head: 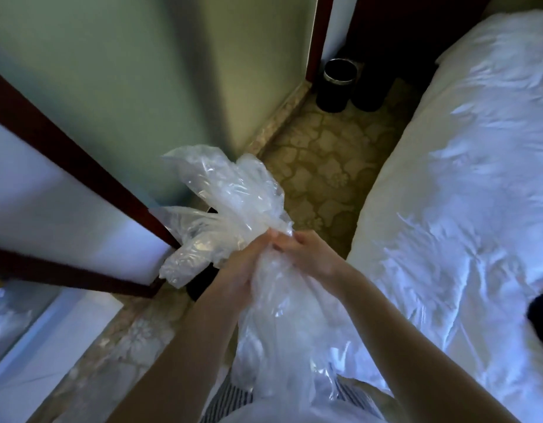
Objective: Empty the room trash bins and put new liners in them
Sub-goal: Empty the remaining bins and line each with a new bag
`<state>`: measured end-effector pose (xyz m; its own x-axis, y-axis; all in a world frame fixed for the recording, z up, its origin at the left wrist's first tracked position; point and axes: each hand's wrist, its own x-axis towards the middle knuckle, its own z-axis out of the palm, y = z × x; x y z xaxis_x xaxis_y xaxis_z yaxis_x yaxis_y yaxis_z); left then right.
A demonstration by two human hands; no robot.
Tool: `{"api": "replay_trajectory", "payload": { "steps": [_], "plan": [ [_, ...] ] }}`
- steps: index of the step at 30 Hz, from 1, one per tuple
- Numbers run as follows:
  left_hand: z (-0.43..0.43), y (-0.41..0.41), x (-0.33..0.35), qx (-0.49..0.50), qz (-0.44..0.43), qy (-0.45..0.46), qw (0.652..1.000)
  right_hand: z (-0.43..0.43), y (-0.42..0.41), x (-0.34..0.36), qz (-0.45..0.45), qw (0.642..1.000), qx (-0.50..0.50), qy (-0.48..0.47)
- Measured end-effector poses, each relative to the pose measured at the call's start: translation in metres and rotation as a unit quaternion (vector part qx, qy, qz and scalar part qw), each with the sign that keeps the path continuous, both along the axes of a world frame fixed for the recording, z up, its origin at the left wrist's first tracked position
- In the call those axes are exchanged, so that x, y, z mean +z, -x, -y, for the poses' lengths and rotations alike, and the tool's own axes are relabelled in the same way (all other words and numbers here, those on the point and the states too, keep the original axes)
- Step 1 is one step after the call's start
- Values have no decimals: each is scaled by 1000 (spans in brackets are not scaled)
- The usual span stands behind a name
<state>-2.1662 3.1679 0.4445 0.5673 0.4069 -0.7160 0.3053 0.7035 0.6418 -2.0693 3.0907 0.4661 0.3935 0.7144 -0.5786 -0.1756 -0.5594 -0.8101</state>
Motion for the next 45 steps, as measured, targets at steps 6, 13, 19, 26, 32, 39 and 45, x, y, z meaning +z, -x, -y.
{"api": "replay_trajectory", "payload": {
  "steps": [6, 13, 19, 26, 32, 39, 45],
  "plan": [
    [-32, -34, 10, 33, -13, -116, 993, -35, -23, -6, 121, 977, -170, 39],
    [-71, -105, 3, -8, -27, -19, 999, -36, -93, -5, 22, 956, -291, 13],
    [-103, -181, -15, -75, -12, 35, 996, -43, -189, -21, -24, 942, -335, 16],
    [-135, -342, -8, -72, -64, 31, 995, -53, -349, -42, -2, 930, -363, 65],
    [-157, -464, 0, -55, -78, -14, 995, -74, -484, -26, 29, 978, -208, 16],
    [-201, -575, -1, -69, -36, -78, 994, -143, -602, -8, 52, 984, -171, -23],
    [-259, -700, -1, -119, -3, -125, 985, -220, -704, -9, 46, 961, -267, -55]
  ]
}}
